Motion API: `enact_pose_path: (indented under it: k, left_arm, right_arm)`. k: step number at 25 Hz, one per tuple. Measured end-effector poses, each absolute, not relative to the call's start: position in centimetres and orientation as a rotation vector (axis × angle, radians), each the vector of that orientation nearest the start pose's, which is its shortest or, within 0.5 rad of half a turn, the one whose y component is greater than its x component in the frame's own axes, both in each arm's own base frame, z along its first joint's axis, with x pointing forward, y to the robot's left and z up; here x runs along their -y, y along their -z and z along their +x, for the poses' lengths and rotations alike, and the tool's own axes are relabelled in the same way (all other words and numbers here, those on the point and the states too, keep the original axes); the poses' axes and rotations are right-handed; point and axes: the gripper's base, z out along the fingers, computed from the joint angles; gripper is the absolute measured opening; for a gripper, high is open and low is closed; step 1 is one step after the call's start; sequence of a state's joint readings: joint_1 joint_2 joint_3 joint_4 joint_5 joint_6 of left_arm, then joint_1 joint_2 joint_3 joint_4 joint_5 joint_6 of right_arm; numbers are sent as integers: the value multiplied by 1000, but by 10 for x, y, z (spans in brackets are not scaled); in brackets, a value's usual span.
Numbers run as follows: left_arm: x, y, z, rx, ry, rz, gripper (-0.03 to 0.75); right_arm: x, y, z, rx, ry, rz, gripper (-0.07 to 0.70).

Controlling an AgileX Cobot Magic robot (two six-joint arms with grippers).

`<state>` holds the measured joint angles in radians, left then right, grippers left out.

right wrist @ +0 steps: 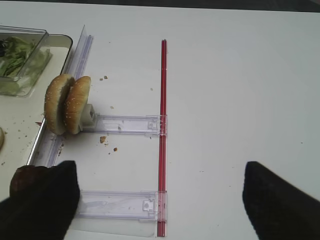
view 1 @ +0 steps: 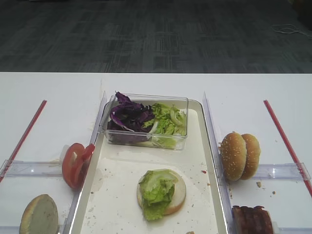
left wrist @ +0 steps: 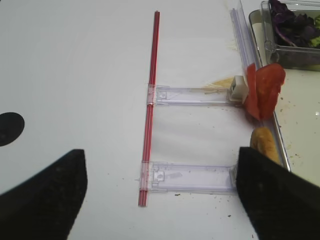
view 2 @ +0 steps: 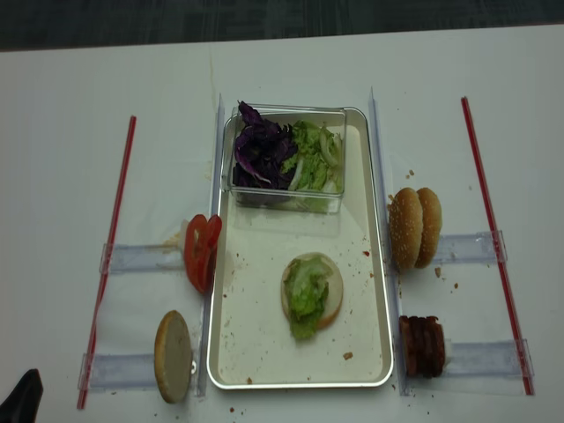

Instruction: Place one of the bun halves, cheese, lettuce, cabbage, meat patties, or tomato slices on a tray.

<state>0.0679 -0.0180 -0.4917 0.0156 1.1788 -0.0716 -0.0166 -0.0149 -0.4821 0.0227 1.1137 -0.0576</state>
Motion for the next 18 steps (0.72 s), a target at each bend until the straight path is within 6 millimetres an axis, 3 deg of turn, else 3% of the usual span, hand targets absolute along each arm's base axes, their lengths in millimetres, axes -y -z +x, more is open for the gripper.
enact_pose_path:
  k: [18]
  left_arm:
    - [0, -266, -12, -2147, -17, -152, 596]
  right_arm:
    - [-2, -268, -7, -2100, 17, -45, 685]
